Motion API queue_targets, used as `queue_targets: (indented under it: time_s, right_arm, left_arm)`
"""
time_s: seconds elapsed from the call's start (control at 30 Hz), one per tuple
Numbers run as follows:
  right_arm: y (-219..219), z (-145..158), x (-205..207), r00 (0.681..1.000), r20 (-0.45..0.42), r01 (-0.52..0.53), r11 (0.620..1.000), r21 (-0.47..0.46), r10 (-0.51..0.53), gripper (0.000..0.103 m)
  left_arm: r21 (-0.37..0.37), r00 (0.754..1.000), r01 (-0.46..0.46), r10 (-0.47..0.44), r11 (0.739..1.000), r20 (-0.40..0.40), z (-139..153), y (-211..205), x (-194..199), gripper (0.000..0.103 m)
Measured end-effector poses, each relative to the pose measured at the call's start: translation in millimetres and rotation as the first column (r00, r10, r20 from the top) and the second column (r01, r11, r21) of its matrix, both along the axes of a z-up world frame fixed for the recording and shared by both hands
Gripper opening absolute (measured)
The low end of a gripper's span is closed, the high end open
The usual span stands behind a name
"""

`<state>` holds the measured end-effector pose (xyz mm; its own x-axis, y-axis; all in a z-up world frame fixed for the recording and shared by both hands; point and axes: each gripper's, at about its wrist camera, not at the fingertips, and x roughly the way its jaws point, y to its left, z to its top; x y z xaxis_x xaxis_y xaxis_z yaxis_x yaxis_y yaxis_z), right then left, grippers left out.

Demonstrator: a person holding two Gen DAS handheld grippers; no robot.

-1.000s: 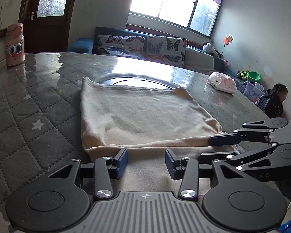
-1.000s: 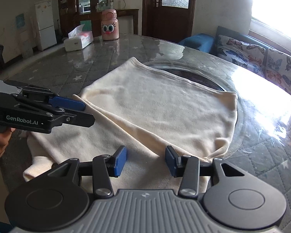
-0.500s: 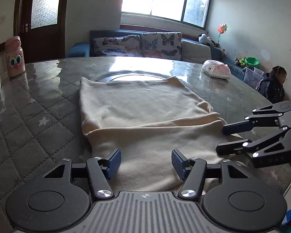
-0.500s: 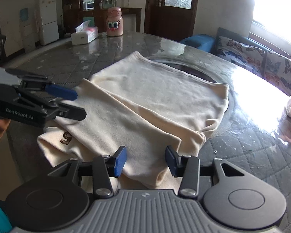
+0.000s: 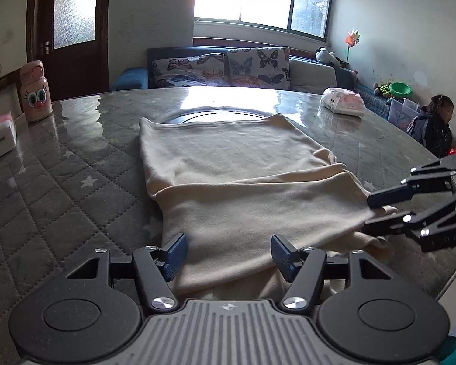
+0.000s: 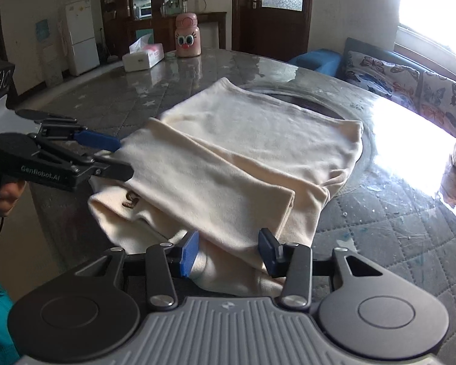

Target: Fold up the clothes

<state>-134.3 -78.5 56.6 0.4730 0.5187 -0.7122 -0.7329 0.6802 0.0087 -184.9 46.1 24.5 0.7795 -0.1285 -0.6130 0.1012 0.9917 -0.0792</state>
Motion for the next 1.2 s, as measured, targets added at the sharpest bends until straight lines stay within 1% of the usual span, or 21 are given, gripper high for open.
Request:
queue_targets:
  time_s: [0.13, 0.2, 0.27, 0.4, 0.53, 0.63, 0.7, 0.73, 0.77, 0.8, 0.83, 0.87, 0.97, 1.07, 1.13, 1.2]
  right_arm:
    - [-2, 3, 0, 1.0, -0.001, 0.001, 1.0, 0.009, -0.001, 0.044]
    - [-3, -3, 2, 1.0, -0.014, 0.01, 1.0, -0.001, -0.01, 0.044]
    - [-3, -2, 0, 1.0, -0.008, 0.008, 1.0, 0.002, -0.008, 0.044]
    - [-7, 10, -6, 1.0, 0.021, -0.002, 1.0, 0.008, 0.002, 0.044]
    - [-11, 13, -8, 0.999, 0.044, 0.002, 1.0, -0.028, -0.001, 0.044]
    - [-16, 14, -13, 0.998, 0.062, -0.001, 0.998, -0.064, 0.005, 0.044]
    - [-19, 14, -17, 0.997, 0.074, -0.006, 0.996, -0.09, 0.013, 0.045]
    - [-20, 14, -20, 0.997, 0.081, -0.012, 0.995, -0.104, 0.02, 0.045]
    - [-20, 13, -22, 0.996, 0.086, -0.021, 0.993, -0.116, 0.031, 0.045]
    - [-20, 13, -24, 0.995, 0.09, -0.031, 0.991, -0.127, 0.043, 0.045]
    - [-19, 11, -27, 0.994, 0.094, -0.043, 0.989, -0.139, 0.056, 0.048]
    - [-17, 10, -29, 0.993, 0.099, -0.056, 0.987, -0.15, 0.071, 0.052]
    - [-11, 6, -37, 0.984, 0.121, -0.11, 0.978, -0.175, 0.132, 0.052]
    - [-1, 4, -44, 0.969, 0.148, -0.165, 0.967, -0.195, 0.196, 0.054]
    - [6, 2, -45, 0.959, 0.17, -0.191, 0.96, -0.204, 0.227, 0.054]
    - [14, -1, -43, 0.953, 0.189, -0.198, 0.958, -0.206, 0.238, 0.054]
  left_arm:
    - [0.022, 0.997, 0.074, -0.075, 0.997, 0.026, 8, -3, -17, 0.064]
    - [0.057, 0.993, 0.113, -0.115, 0.992, 0.033, 5, -9, -22, 0.065]
    - [0.091, 0.987, 0.151, -0.155, 0.984, 0.038, 3, -16, -26, 0.065]
    - [0.16, 0.971, 0.226, -0.235, 0.961, 0.045, -3, -30, -35, 0.065]
    - [0.226, 0.949, 0.293, -0.311, 0.929, 0.048, -8, -43, -43, 0.064]
    - [0.241, 0.942, 0.308, -0.331, 0.921, 0.063, -13, -48, -38, 0.064]
    - [0.257, 0.935, 0.318, -0.348, 0.912, 0.077, -14, -50, -37, 0.061]
    - [0.265, 0.931, 0.323, -0.355, 0.909, 0.082, -15, -52, -36, 0.054]
    - [0.265, 0.929, 0.327, -0.36, 0.907, 0.085, -15, -52, -35, 0.043]
    - [0.254, 0.929, 0.328, -0.359, 0.91, 0.087, -14, -52, -33, 0.038]
    - [0.243, 0.929, 0.329, -0.358, 0.913, 0.088, -14, -51, -31, 0.024]
    - [0.231, 0.93, 0.328, -0.356, 0.916, 0.091, -13, -50, -29, 0.02]
    - [0.176, 0.938, 0.304, -0.327, 0.936, 0.117, -5, -44, -22, 0.017]
    - [0.102, 0.949, 0.279, -0.291, 0.955, 0.125, 6, -34, -8, 0.016]
    - [0.067, 0.952, 0.27, -0.277, 0.961, 0.128, 10, -30, 3, 0.016]
    - [0.05, 0.954, 0.269, -0.273, 0.962, 0.127, 12, -28, 13, 0.015]
